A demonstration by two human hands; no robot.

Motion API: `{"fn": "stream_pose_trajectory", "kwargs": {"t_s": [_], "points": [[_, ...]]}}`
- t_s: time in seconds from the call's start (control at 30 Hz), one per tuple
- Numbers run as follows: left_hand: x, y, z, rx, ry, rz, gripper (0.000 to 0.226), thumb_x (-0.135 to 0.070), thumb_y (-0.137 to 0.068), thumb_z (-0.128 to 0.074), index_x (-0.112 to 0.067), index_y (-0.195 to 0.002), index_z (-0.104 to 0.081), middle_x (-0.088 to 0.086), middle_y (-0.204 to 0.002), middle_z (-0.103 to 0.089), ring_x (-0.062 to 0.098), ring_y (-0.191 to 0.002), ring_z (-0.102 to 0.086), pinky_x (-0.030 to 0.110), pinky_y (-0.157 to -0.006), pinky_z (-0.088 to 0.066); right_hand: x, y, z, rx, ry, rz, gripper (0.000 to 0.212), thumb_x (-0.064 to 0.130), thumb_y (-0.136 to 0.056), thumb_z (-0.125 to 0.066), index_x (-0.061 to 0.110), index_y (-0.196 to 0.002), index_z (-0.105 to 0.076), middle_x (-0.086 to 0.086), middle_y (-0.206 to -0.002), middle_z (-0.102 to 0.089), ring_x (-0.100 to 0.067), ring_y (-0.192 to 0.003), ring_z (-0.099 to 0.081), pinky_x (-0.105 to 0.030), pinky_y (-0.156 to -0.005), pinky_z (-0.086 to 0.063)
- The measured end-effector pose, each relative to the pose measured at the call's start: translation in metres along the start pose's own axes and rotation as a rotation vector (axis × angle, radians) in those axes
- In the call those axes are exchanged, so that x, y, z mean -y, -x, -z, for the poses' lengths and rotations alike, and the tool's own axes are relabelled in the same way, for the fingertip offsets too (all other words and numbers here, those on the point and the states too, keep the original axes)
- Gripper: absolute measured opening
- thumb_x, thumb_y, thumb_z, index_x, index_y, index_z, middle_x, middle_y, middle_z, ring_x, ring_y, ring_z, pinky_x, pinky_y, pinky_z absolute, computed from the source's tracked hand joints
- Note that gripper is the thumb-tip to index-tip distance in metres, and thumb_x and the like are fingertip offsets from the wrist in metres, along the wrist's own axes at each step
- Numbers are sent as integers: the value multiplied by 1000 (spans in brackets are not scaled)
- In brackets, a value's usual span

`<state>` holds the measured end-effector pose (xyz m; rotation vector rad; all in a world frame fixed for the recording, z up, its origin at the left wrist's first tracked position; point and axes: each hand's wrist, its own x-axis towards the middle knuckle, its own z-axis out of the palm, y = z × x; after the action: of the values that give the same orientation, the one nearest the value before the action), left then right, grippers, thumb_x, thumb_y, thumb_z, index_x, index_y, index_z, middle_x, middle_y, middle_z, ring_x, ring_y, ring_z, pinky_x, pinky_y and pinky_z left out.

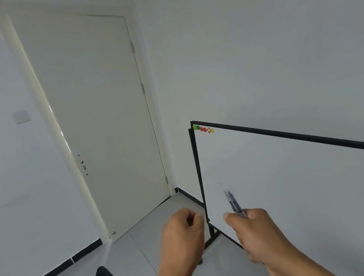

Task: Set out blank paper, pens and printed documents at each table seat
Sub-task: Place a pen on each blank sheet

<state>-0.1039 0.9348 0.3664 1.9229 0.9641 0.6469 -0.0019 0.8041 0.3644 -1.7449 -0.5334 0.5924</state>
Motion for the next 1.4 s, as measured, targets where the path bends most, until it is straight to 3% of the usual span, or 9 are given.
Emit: {"fn": "stream_pose_trajectory", "kwargs": {"t_s": [0.1,0.17,0.5,0.87,1.03,1.2,1.4], "points": [[7,-70,-8,0,-9,28,24,-26,-103,-57,-22,-85,-72,-2,-79,-76,23,-76,-74,37,-63,-62,15,-66,-19,16,15,-13,36,33,-94,-64,25,-78,-34,-8,-79,-26,-21,-62,-19,-35,-58,-16],[2,-113,-7,-1,-5,16,23,-26,-102,-58,-24,-84,-73,-6,-78,-75,20,-78,-74,41,-74,-63,27,-111,-29,44,1,-11,37,34,-95,-65,25,-77,-35,-8,-79,-27,-20,-60,-20,-34,-56,-16],[-1,-294,10,-140,-5,38,25,-25,-101,-56,-24,-84,-74,-4,-75,-75,23,-75,-73,44,-70,-63,69,-306,-86,216,-59,-16,52,37,-102,-66,21,-64,-35,-1,-58,-27,-18,-49,-21,-27,-49,-17],[42,-475,39,-464,-88,245,23,-27,-102,-56,-23,-87,-73,-6,-78,-76,19,-76,-74,45,-75,-64,102,-527,-191,734,-161,-61,50,47,-106,-64,10,-72,-62,-6,-56,-31,-18,-48,-24,-28,-50,-21],[66,-518,84,-606,-129,369,24,-24,-102,-55,-20,-86,-72,-2,-81,-77,19,-74,-73,37,-68,-60,124,-579,-261,939,-188,-79,52,52,-102,-65,7,-76,-68,-8,-61,-28,-18,-50,-23,-28,-49,-21],[118,-573,131,-685,-115,416,23,-23,-101,-56,-17,-87,-73,-2,-79,-76,22,-75,-73,41,-70,-62,133,-625,-353,1068,-127,-81,56,54,-103,-63,4,-80,-70,-8,-60,-31,-18,-49,-25,-27,-49,-24],[188,-651,211,-710,-116,438,23,-23,-103,-55,-18,-88,-72,0,-79,-77,6,-54,-61,28,-56,-50,163,-672,-474,1121,-41,-66,57,57,-101,-62,6,-77,-67,-9,-62,-33,-18,-49,-27,-27,-50,-25]]}}
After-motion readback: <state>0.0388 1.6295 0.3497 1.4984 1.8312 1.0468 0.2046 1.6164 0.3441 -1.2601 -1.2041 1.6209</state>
